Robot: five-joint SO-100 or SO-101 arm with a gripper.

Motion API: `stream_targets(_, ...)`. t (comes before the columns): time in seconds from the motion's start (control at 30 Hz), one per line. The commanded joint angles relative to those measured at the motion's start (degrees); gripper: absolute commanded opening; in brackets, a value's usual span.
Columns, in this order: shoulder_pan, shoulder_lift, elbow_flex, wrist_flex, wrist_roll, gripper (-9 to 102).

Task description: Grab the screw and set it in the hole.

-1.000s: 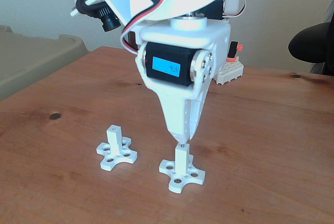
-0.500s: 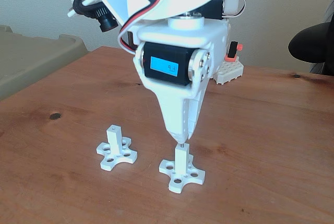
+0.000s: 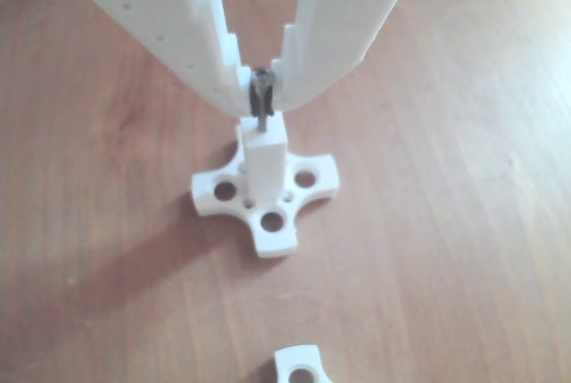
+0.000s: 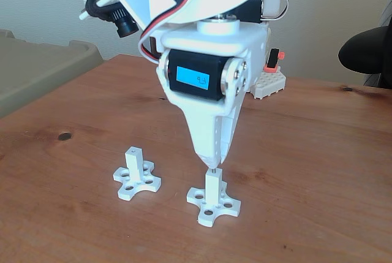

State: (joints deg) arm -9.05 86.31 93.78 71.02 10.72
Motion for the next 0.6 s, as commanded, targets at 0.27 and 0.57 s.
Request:
stream_targets(0.27, 0.0, 2.4, -1.1, 0.0, -0.3, 1)
stream_targets(0.57, 0.0, 2.4, -1.1, 0.4, -0.2, 3)
